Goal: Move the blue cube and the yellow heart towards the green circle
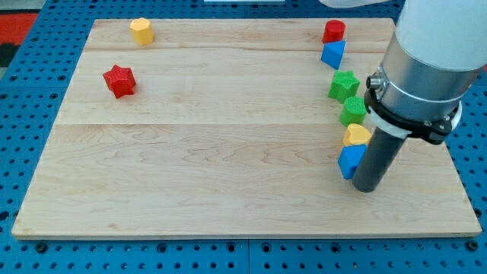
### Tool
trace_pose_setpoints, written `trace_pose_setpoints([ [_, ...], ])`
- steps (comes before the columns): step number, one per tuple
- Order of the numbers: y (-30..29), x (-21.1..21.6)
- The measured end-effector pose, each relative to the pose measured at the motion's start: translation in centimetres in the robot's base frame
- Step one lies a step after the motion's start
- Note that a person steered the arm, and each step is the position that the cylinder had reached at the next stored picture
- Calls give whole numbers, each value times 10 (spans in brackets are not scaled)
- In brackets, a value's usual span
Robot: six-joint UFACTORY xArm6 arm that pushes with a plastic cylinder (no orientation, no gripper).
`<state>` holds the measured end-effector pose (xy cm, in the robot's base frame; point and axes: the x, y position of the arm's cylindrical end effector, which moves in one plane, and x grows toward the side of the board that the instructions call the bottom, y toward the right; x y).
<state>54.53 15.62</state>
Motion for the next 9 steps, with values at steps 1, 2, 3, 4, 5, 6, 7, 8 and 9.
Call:
trace_pose_setpoints([
  [1, -8, -5],
  [2, -20, -5],
  [3, -21, -5],
  [4, -19, -5],
  [5, -16, -5],
  [6, -14, -7],
  [7, -11, -12],
  [8, -15, 1],
  [9, -51, 17],
])
